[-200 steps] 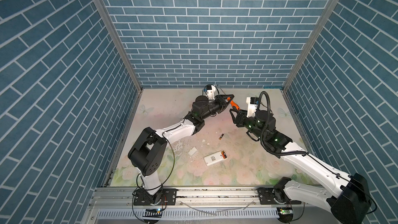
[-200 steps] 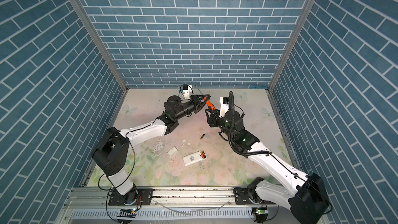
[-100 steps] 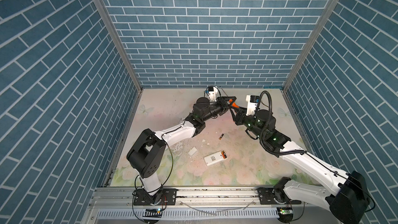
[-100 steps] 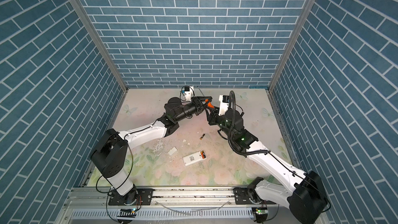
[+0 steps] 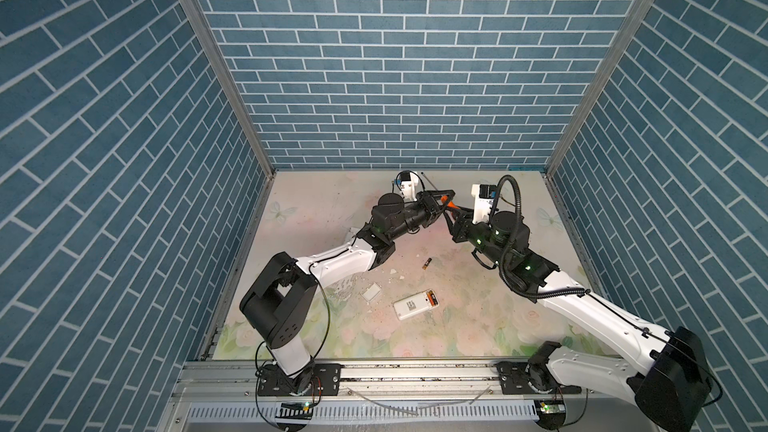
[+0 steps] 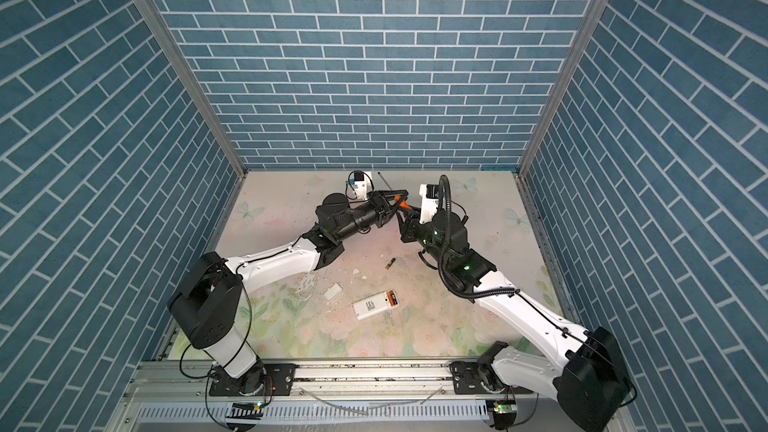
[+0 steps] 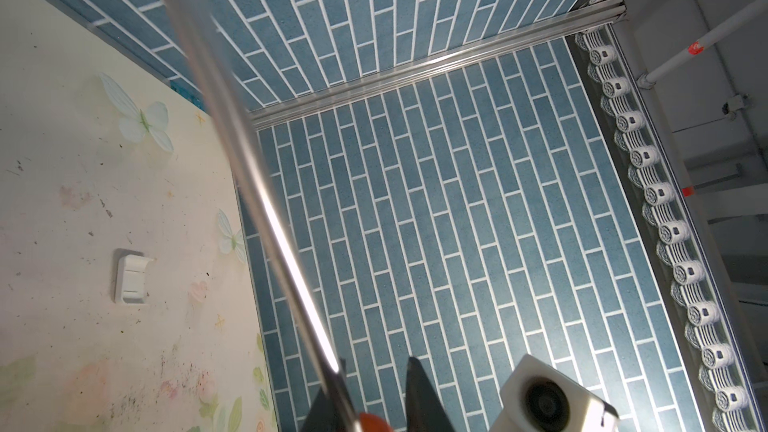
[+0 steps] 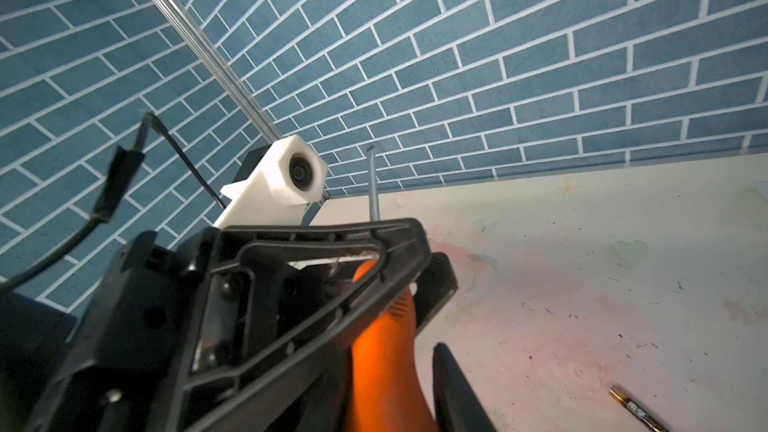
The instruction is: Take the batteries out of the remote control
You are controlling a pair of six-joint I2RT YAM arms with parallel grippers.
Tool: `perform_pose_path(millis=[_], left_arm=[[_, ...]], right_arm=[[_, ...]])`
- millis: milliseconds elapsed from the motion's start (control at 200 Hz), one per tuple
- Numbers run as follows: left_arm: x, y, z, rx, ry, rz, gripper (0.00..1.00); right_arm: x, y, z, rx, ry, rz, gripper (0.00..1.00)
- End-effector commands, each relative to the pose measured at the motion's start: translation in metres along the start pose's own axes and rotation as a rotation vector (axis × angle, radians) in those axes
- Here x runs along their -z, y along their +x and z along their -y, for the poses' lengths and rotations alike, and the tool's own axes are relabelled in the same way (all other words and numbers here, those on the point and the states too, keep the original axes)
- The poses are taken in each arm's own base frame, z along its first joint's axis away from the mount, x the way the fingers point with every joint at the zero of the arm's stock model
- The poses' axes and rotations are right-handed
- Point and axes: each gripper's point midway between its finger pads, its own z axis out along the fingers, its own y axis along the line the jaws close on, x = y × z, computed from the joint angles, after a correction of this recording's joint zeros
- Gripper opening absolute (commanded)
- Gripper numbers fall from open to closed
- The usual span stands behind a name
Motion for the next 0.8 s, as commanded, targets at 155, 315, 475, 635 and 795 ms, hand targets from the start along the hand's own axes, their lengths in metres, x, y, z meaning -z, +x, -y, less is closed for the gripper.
perform_pose_path(millis=[155, 315, 475, 635, 795], left_arm=[[-0.003, 0.034, 0.005, -0.011, 0.026, -0.106, 0.0], [0.006, 0.023, -0.005, -0.058, -0.028, -0.082, 0.13], [0.018, 0.006, -0.006, -0.111, -0.054, -0.037, 0.34], [0.028, -0.002, -0.011, -0.148, -0.081, -0.014, 0.5], [0.052, -0.024, -0.017, -0.184, -0.121, 0.044, 0.58]], right_arm=[[0.013, -0.041, -0.017, 0.046, -0.019, 0.092, 0.0], [0.025, -0.033, -0.01, 0.064, 0.027, 0.019, 0.0], [0.045, -0.023, -0.003, 0.091, 0.081, -0.081, 0.0], [0.066, -0.02, -0.001, 0.095, 0.11, -0.156, 0.0], [0.079, -0.007, 0.006, 0.096, 0.16, -0.272, 0.0]])
